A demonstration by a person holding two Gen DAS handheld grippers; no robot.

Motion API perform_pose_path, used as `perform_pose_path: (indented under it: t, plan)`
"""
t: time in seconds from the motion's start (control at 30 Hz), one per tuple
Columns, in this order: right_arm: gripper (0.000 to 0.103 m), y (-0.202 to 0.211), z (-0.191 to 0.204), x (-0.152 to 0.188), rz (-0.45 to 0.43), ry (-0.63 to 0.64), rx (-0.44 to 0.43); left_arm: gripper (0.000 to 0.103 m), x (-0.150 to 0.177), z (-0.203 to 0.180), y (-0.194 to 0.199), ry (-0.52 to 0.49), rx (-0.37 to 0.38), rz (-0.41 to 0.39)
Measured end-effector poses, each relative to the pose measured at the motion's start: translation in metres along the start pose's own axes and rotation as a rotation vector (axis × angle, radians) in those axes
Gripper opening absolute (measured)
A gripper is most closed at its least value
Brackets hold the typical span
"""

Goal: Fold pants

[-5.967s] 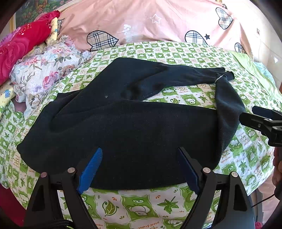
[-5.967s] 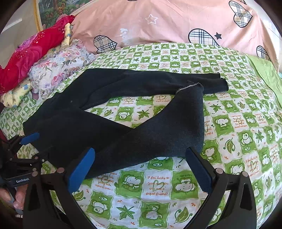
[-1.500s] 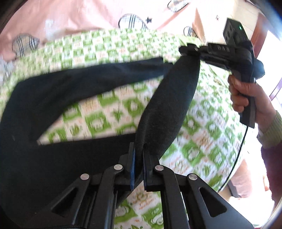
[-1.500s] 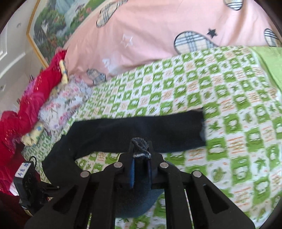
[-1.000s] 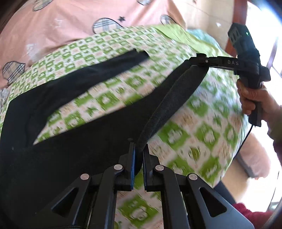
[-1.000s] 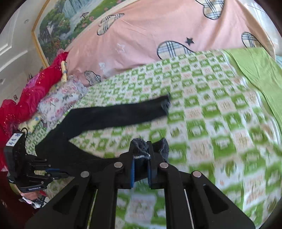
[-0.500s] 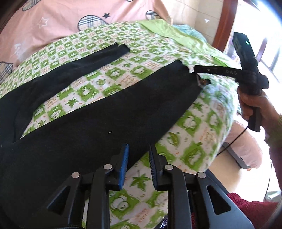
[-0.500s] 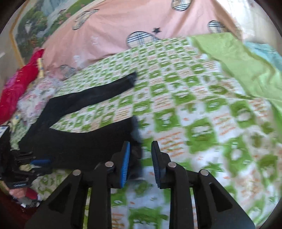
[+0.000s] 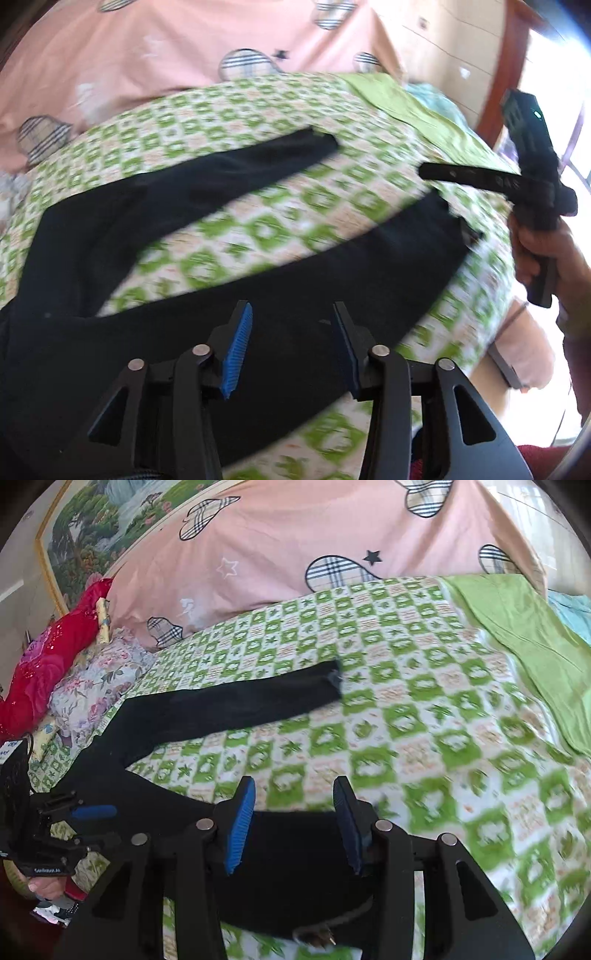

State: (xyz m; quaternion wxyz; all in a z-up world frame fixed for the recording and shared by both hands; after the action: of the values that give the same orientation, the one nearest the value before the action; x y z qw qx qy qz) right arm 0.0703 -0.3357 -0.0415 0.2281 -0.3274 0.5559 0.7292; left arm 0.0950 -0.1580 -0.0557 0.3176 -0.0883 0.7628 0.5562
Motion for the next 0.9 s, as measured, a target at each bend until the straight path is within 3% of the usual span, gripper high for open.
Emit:
perform_pose_path:
  t: [0.2,0.33,0.4,0.7,0.9]
  plan:
    - [0.055,-0.034,0.006,-0.022,0.044,-0.080,-0.091,0.046,-0.029,0.059,-0.004,0.105,-0.058,-0.005]
    - [0.055,-0.053,0.001,-0.037,0.071,-0.099,-0.084,0.047,-0.050,0.090,-0.010,0.145,-0.087,-0.009]
    - [0.055,-0.062,-0.002,-0.045,0.085,-0.100,-0.088,0.053,-0.061,0.103,-0.013,0.152,-0.099,-0.007]
    - [0.055,-0.104,-0.029,-0.088,0.127,-0.090,-0.091,0.062,-0.119,0.133,-0.042,0.112,-0.099,0.032]
    - [0.055,-0.137,-0.050,-0.107,0.178,-0.074,-0.076,0.064,-0.157,0.147,-0.075,0.030,-0.104,0.097]
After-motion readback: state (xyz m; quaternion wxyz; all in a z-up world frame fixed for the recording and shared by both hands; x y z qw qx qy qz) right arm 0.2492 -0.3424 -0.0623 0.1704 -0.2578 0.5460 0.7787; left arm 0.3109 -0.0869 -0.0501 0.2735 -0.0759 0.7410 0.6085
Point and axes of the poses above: each gripper's, at about its wrist camera, not at the fingertips, and y roughly against the way its jaws point, z to its left, x to its underside, the point moved 8 cm from there along -y, roughly the way its jaws point, and after that the axes turned 11 degrees about y, right-handed, at the moved point
